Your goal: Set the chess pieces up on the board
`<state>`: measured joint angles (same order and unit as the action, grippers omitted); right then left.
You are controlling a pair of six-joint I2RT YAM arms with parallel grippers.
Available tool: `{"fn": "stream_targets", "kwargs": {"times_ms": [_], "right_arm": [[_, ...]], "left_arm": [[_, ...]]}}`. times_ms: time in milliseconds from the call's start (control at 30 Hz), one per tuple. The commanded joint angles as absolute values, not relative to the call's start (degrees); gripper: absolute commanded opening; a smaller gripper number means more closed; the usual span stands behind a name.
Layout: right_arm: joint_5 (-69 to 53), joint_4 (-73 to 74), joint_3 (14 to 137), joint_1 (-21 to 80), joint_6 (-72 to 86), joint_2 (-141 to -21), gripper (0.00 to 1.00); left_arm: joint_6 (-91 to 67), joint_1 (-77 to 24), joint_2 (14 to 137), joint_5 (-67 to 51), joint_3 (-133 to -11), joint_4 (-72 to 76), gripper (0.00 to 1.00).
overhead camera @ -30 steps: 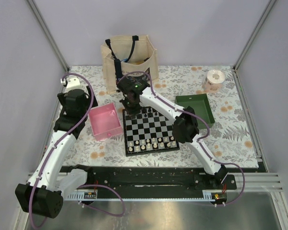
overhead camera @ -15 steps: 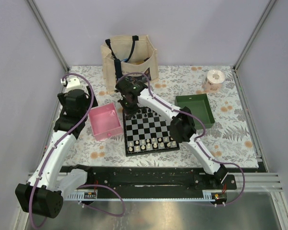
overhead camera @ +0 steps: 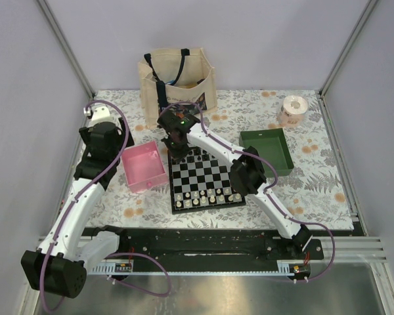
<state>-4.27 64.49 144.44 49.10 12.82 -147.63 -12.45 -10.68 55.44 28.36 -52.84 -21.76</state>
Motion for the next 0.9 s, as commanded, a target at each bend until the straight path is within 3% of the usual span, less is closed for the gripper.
{"fn": "stream_targets", "kwargs": {"times_ms": [0, 867], "right_arm": [[-1.67, 63.37, 146.69, 49.13, 12.83, -148.09, 0.02], [-1.41, 62.75, 147.74, 49.04, 12.31, -150.12, 0.12]], "left_arm": [[-11.87, -10.28, 55.81, 27.51, -52.91, -18.81, 0.99], [-11.51, -10.37, 56.43, 27.51, -53.0, -18.81, 0.99]]}}
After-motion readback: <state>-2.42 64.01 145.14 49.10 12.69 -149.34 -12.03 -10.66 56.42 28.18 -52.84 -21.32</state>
